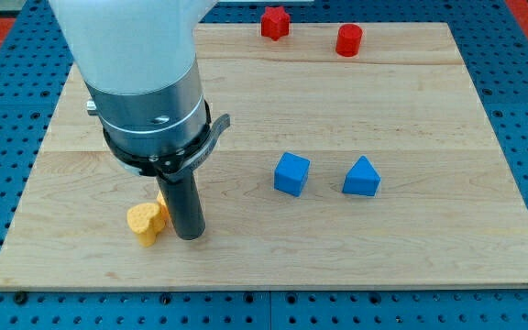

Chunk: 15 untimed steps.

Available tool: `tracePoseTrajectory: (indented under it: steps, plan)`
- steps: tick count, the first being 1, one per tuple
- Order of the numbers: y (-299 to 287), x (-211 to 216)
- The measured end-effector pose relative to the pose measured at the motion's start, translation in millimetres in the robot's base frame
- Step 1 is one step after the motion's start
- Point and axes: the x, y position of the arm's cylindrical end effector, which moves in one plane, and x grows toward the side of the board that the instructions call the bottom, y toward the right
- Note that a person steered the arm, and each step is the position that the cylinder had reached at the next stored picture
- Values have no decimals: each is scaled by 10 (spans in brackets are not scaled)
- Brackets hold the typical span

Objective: Move the blue cube towards the green blocks

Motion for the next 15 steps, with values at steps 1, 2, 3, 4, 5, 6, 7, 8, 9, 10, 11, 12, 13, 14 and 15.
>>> tracePoseTrajectory:
  steps: [1,2,3,4,5,6,7,8,9,10,11,12,13,14,15]
  plan:
    - [0,0]
    - [0,-5]
    - [0,-8]
    - [65,-1]
    - [573,-61]
    - [758,-184]
    - [903,-108]
    - [1194,-88]
    - [1721,-354]
    - [1416,-573]
    - [1155,-573]
    - [1155,-584]
    - [1155,-592]
    - [1159,-582]
    - [1122,-434]
